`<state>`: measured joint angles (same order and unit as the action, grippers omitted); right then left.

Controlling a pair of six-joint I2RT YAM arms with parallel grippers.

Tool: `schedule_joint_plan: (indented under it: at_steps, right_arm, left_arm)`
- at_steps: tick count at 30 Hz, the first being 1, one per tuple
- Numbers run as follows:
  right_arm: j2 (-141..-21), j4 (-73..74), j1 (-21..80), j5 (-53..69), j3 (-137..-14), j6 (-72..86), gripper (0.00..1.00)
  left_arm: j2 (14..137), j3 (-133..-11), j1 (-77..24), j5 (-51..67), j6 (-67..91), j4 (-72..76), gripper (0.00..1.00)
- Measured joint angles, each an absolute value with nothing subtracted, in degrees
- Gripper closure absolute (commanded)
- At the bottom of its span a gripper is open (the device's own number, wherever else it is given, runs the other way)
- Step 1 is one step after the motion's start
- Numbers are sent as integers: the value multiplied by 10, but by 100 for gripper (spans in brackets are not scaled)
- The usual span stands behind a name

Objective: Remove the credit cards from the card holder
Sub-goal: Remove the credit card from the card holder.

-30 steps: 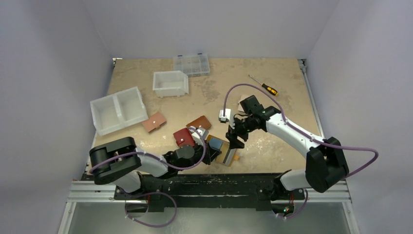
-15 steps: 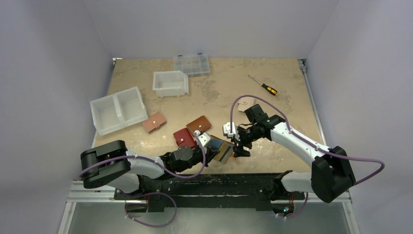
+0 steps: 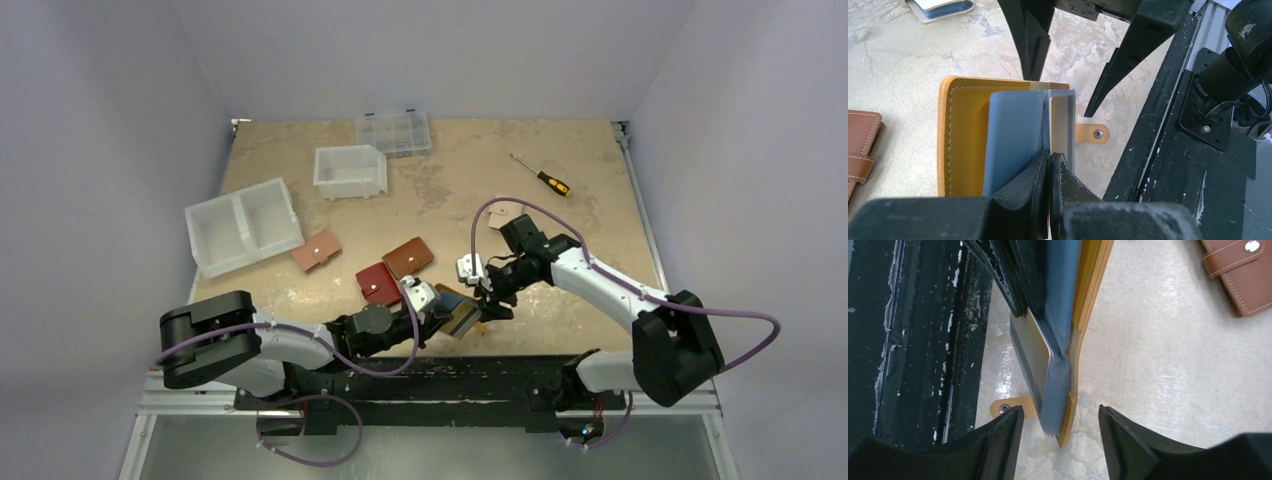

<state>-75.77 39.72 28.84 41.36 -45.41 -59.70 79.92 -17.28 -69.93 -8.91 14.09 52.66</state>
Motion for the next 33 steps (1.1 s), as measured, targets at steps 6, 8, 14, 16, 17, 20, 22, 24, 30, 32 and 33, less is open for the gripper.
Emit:
schedule_joint_plan:
  at_steps: [6,8,14,16,17,20,22,24,30,32,33]
  right_arm:
    - [-784,416,288,426,-454,-623,68]
    - [-785,426,288,433,-454,-634,85]
    - [-785,446,288,455,-455,-658,100]
    - [-783,449,288,462,-457,-663,100]
    - [-782,450,289,465,-458,-665,100]
    - [-780,454,289,471,-462,-666,100]
    - [-780,454,289,473,-465,-660,100]
    - [-782,455,289,473,-473,-651,100]
    - [-818,464,290,476,-499,-629,78]
    - [-825,472,290,480,-500,-629,67]
    - [-827,479,289,478,-500,-631,62]
  left_arm:
    - [785,-147,-699,-90,139,551,100]
    - [780,-138,-699,-90,139,558,100]
    - [758,-110,-703,-84,139,583,100]
    - [751,-102,-703,-81,139,593,100]
    - [749,-99,-703,-81,139,597,100]
    - [738,-93,-703,-79,138,604,100]
    - [730,-89,-703,-79,139,605,100]
    - [719,-85,-703,-79,139,604,100]
    - [702,-81,-702,-80,139,596,100]
    - [703,-81,-702,-79,140,595,100]
    - [704,-79,-702,-79,142,599,100]
